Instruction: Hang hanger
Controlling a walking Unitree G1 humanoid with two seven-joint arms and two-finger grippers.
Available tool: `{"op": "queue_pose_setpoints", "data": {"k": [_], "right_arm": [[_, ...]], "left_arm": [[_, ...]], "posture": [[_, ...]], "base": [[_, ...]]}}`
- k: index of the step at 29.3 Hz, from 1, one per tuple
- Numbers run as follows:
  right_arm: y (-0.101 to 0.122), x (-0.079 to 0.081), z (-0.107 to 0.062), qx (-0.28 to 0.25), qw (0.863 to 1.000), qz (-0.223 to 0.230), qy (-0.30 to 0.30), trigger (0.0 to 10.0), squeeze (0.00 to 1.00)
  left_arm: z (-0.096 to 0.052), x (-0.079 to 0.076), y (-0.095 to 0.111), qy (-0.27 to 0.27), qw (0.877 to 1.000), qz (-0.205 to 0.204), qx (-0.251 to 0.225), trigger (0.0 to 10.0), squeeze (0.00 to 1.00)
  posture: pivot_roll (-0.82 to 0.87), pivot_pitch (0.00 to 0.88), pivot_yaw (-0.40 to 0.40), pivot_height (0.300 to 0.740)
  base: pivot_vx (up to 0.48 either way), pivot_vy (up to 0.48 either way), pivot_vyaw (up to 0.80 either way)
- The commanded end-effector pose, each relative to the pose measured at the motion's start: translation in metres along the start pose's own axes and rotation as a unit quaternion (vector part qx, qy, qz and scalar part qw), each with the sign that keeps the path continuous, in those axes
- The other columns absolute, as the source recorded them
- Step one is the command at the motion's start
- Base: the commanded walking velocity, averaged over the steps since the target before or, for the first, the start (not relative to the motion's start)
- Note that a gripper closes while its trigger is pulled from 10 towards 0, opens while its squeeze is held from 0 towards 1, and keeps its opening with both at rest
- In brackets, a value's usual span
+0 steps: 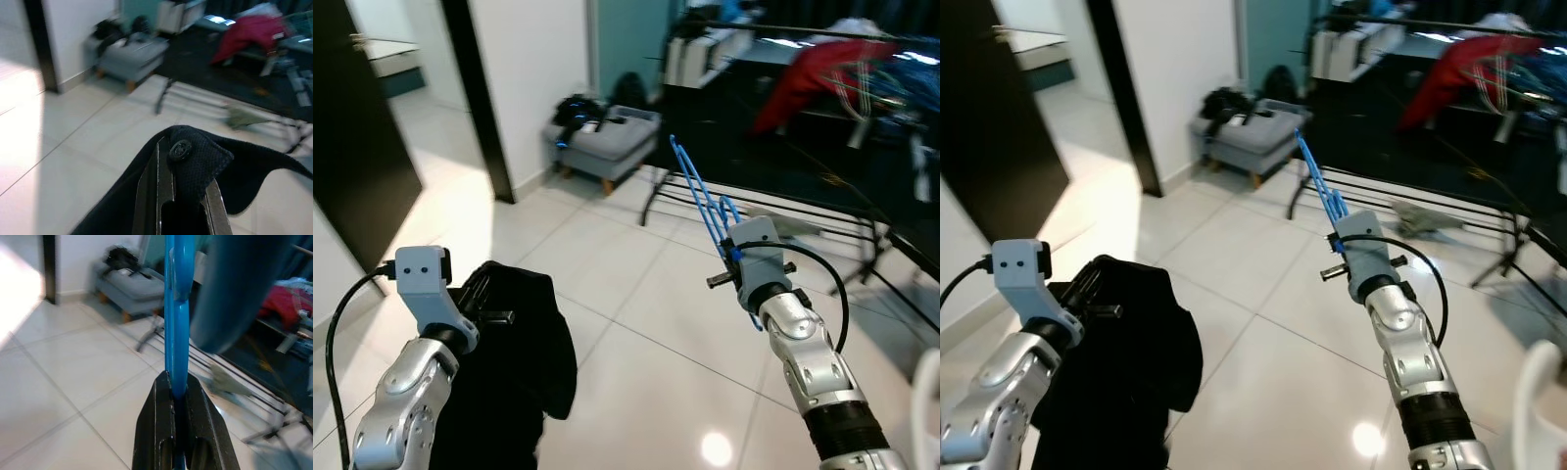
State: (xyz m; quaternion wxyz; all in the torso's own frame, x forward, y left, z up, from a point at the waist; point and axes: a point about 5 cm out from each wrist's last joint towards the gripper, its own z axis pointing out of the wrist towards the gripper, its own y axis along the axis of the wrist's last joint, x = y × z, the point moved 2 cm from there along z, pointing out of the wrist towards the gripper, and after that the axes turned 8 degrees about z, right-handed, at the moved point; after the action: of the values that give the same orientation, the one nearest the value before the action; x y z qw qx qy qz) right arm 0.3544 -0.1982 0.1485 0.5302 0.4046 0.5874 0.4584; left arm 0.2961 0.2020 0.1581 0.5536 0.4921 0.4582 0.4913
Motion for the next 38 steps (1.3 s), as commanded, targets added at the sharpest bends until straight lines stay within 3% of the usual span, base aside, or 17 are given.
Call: {"op": "queue_pose_setpoints", "data": {"k": [1, 38], "right_arm": [[0.0069, 0.0071, 0.0024, -0.018, 1.0, 0.006, 0.01, 10.0, 0.0], [0.0066, 0.0111, 0.0081, -0.015, 0.999, -0.002, 0.037, 10.0, 0.0]], "left_arm": [[-0.0032, 0.0063, 0.0005, 0.013, 1.0, 0.002, -0.006, 10.0, 0.0], [0.0021, 0.0049, -0.0006, 0.01, 1.0, 0.011, -0.006, 10.0, 0.0]], "posture": [[0.01, 0.0, 0.015, 0.74], [0.0, 0.0, 0.01, 0.74]], "base": [[0.0, 0.0, 0.0], [0.0, 0.0, 0.0]]}}
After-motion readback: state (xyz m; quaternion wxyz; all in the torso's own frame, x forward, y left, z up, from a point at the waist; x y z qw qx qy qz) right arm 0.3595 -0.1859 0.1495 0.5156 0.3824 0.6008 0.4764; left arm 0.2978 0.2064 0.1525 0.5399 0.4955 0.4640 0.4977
